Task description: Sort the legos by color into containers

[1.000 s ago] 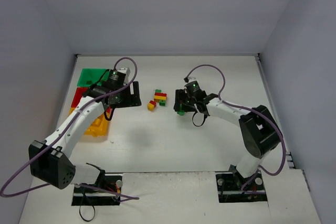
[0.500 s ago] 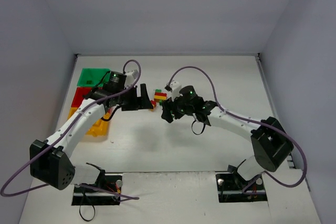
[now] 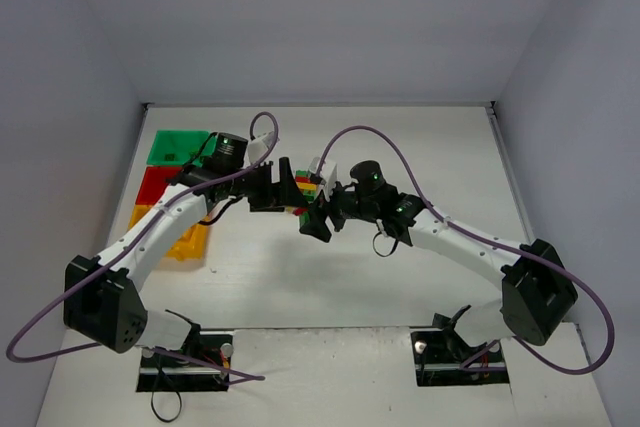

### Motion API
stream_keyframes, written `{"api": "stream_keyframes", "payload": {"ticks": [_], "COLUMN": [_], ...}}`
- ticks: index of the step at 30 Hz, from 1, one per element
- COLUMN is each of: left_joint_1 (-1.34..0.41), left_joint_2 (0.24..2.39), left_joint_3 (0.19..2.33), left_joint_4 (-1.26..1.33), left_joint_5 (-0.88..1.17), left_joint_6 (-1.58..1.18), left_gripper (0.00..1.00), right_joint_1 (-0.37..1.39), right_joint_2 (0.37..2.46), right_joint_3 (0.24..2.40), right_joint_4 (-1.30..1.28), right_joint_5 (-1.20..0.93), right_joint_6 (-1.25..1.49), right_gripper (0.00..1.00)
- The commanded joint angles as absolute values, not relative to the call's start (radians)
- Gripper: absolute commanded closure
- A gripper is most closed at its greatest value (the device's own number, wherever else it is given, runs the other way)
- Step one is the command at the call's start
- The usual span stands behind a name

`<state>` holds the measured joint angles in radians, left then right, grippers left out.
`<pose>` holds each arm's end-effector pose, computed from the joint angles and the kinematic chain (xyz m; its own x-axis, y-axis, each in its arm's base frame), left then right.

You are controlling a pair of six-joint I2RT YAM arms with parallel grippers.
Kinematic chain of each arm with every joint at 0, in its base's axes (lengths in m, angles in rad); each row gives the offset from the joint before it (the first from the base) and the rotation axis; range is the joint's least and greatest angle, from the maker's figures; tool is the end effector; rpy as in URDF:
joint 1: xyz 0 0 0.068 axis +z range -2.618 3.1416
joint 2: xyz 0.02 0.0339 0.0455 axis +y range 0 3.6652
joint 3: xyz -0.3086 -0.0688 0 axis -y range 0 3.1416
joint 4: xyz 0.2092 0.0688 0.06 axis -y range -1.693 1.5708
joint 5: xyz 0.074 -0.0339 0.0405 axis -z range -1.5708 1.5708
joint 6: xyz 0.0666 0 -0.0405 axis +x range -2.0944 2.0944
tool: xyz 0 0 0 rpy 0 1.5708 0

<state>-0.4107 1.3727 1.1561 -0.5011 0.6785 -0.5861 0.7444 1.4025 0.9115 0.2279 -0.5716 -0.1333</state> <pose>0.2320 -0.1466 0.3469 -0.9140 -0.0716 -0.3993 0.2866 0.5826 -0.7605 0.2011 0.2342 0.3382 -0.0628 -0.2098 -0.9757 -0.9710 0.2389 0.0111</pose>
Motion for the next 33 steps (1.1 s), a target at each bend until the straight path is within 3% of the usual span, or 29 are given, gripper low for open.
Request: {"api": "stream_keyframes", "payload": {"ticks": [1, 6, 14, 17, 18, 21, 22, 23, 24, 28, 33], "left_joint_1": [-0.425, -0.445, -0.468, -0.468, -0.468, -0.469, -0.468, -0.469, -0.468, -0.468, -0.469], "left_joint_2": [1.364, 1.397, 1.454, 1.459, 1.459, 1.459, 1.459, 1.456, 1.454, 1.43, 1.394], "left_joint_3": [1.198, 1.209, 1.227, 1.227, 1.227, 1.226, 1.221, 1.22, 1.216, 1.193, 1.154], "left_joint_4": [-0.387, -0.399, -0.439, -0.439, -0.436, -0.417, -0.408, -0.391, -0.384, -0.328, -0.264], "left_joint_5": [0.749, 0.756, 0.772, 0.772, 0.773, 0.773, 0.776, 0.776, 0.773, 0.746, 0.684], "left_joint_6": [-0.633, -0.64, -0.629, -0.626, -0.627, -0.635, -0.64, -0.649, -0.653, -0.68, -0.729], "left_gripper": [0.24, 0.26, 0.37, 0.48, 0.56, 0.65, 0.77, 0.83, 0.87, 0.92, 0.94], "right_joint_1": [0.759, 0.761, 0.761, 0.761, 0.761, 0.761, 0.761, 0.761, 0.761, 0.759, 0.758], "right_joint_2": [1.362, 1.355, 1.355, 1.356, 1.356, 1.358, 1.358, 1.358, 1.359, 1.361, 1.332], "right_joint_3": [0.933, 0.937, 0.953, 0.953, 0.951, 0.951, 0.951, 0.951, 0.951, 0.965, 0.968], "right_joint_4": [0.298, 0.298, 0.298, 0.298, 0.298, 0.298, 0.299, 0.299, 0.299, 0.279, 0.278], "right_joint_5": [-0.637, -0.637, -0.646, -0.646, -0.646, -0.646, -0.643, -0.634, -0.624, -0.533, -0.416], "right_joint_6": [-0.169, -0.184, -0.201, -0.201, -0.201, -0.201, -0.198, -0.196, -0.192, -0.134, -0.036], "right_gripper": [0.37, 0.37, 0.37, 0.37, 0.37, 0.37, 0.36, 0.35, 0.33, 0.0, 0.0]}}
